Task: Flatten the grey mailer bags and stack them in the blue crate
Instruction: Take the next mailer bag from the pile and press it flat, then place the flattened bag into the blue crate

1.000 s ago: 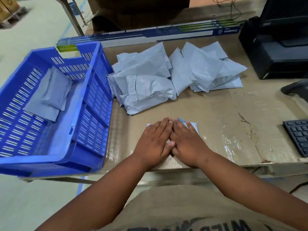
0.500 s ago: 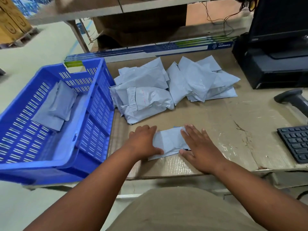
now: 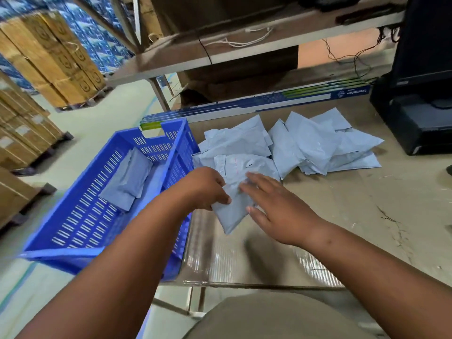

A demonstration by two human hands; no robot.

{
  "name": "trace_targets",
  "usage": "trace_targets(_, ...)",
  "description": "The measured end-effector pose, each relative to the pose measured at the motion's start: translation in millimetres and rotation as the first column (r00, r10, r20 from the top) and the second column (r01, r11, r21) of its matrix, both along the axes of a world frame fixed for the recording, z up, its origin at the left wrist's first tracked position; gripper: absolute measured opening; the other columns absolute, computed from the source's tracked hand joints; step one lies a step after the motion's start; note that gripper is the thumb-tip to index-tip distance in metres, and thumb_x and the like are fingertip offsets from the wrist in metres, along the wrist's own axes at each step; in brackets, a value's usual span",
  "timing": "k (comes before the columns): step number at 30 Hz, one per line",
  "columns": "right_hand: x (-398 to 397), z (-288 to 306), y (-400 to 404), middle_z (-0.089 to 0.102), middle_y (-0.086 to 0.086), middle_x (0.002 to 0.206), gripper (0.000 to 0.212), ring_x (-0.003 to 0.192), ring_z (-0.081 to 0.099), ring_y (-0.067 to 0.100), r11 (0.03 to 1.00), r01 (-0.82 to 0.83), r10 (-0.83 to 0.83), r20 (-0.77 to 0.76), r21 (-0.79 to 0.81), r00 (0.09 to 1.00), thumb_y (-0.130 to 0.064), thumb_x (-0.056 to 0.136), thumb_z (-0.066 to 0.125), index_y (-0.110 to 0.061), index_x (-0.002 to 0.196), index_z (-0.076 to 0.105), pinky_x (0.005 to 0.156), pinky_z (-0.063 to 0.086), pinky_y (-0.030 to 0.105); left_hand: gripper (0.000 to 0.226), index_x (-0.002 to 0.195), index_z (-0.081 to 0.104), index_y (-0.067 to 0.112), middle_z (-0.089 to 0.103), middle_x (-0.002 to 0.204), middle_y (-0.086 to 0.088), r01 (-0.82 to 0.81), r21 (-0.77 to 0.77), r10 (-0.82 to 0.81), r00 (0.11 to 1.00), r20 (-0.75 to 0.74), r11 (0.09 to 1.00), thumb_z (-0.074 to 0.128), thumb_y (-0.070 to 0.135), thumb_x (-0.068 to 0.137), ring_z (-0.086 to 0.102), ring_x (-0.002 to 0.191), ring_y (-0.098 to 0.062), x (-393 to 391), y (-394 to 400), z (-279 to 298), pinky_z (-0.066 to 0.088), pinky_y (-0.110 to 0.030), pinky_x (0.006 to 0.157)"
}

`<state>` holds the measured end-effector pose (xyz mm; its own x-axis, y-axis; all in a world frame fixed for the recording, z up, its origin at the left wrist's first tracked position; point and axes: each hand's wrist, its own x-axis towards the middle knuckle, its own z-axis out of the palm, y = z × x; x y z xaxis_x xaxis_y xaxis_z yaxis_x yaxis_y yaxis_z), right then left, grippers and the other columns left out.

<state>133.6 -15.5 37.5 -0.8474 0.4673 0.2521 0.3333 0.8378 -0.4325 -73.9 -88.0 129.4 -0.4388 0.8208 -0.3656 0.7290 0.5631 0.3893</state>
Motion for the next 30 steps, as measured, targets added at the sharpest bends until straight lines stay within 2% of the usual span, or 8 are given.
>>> trace_targets(3, -35.2, 41.6, -4.1, 0.016, -0.005, 0.175, 0.056, 0.16, 0.013, 0.016, 0.996, -0.078, 0.078, -0.012, 0.04, 0.997, -0.041, 0.108, 0.05, -0.031, 0.162, 0.036, 0.124, 0.022, 0.031, 0.021, 0.092, 0.076, 0.009, 0.077, 0.086, -0.013, -0.055, 0.108, 0.066, 0.992, -0.107, 0.993, 0.09, 0.02, 0.081, 0.076, 0.07, -0.021, -25.8, -12.8, 37.0, 0.065, -0.032, 0.063)
trace_targets(8, -107.7, 82.1, -7.0, 0.018, 0.002, 0.175, 0.062, 0.159, 0.02, 0.024, 0.968, -0.186, 0.196, -0.045, 0.165, 0.979, -0.047, 0.107, 0.053, -0.025, 0.162, 0.036, 0.127, 0.022, 0.037, 0.017, 0.087, 0.077, 0.01, 0.077, 0.078, -0.012, -0.157, 0.239, 0.202, 0.963, -0.176, 0.958, 0.088, 0.02, 0.079, 0.077, 0.071, -0.025, -74.7, -37.4, 81.3, 0.067, -0.042, 0.07)
trace_targets(12, -169.4, 91.7, -14.6, 0.014, 0.003, 0.176, 0.067, 0.16, 0.019, 0.025, 0.948, -0.243, 0.252, -0.022, 0.204, 0.967, -0.053, 0.105, 0.053, -0.025, 0.163, 0.031, 0.13, 0.019, 0.038, 0.016, 0.086, 0.075, 0.008, 0.076, 0.075, -0.012, -0.242, 0.27, 0.298, 0.935, -0.192, 0.932, 0.086, 0.018, 0.08, 0.075, 0.063, -0.021, -118.5, -58.7, 97.8, 0.057, -0.026, 0.051)
trace_targets(17, -232.6, 94.2, -28.4, 0.008, -0.003, 0.177, 0.072, 0.161, 0.012, 0.019, 0.946, -0.285, 0.277, 0.071, 0.152, 0.958, -0.06, 0.106, 0.046, -0.027, 0.166, 0.025, 0.128, 0.019, 0.038, 0.017, 0.074, 0.07, 0.008, 0.076, 0.073, -0.014, -0.299, 0.23, 0.351, 0.907, -0.234, 0.926, 0.082, 0.016, 0.08, 0.078, 0.067, -0.024, -178.0, -72.6, 89.9, 0.066, -0.039, 0.068)
trace_targets(20, -266.6, 83.3, -32.8, 0.028, 0.001, 0.171, 0.071, 0.156, 0.028, 0.023, 0.945, -0.303, 0.284, 0.155, 0.121, 0.946, -0.063, 0.105, 0.043, -0.023, 0.163, 0.034, 0.128, 0.022, 0.043, 0.017, 0.08, 0.075, 0.006, 0.077, 0.068, -0.006, -0.295, 0.123, 0.319, 0.893, -0.317, 0.948, 0.078, 0.023, 0.082, 0.077, 0.064, -0.019, -218.5, -72.7, 64.7, 0.066, -0.037, 0.076)
trace_targets(24, -298.8, 56.9, -31.9, 0.057, -0.001, 0.144, 0.075, 0.14, 0.049, 0.023, 0.958, -0.262, 0.221, 0.289, 0.112, 0.932, -0.075, 0.097, 0.021, -0.026, 0.14, 0.058, 0.128, 0.016, 0.052, 0.021, 0.073, 0.065, 0.014, 0.069, 0.064, 0.0, -0.302, -0.042, 0.252, 0.859, -0.445, 0.953, 0.073, 0.031, 0.082, 0.069, 0.063, -0.019, -258.9, -65.5, 25.2, 0.055, -0.031, 0.065)
trace_targets(27, -309.8, 47.9, -28.3, 0.064, -0.003, 0.137, 0.087, 0.137, 0.051, 0.021, 0.942, -0.282, 0.2, 0.37, 0.18, 0.907, -0.081, 0.088, 0.011, -0.028, 0.129, 0.067, 0.129, 0.004, 0.057, 0.026, 0.106, 0.074, 0.008, 0.073, 0.088, -0.008, -0.306, -0.09, 0.238, 0.865, -0.442, 0.948, 0.075, 0.024, 0.085, 0.075, 0.091, -0.028, -282.5, -58.1, 4.3, 0.052, -0.032, 0.068)
trace_targets(30, -312.0, 46.0, -27.4, 0.066, -0.004, 0.134, 0.076, 0.137, 0.051, 0.023, 0.944, -0.27, 0.17, 0.418, 0.192, 0.892, -0.079, 0.092, 0.022, -0.031, 0.128, 0.069, 0.129, 0.003, 0.059, 0.064, 0.149, 0.053, 0.004, 0.072, 0.126, -0.013, -0.296, -0.103, 0.228, 0.877, -0.423, 0.95, 0.073, 0.017, 0.089, 0.073, 0.11, -0.031, -305.2, -48.0, -13.7, 0.059, -0.039, 0.085)
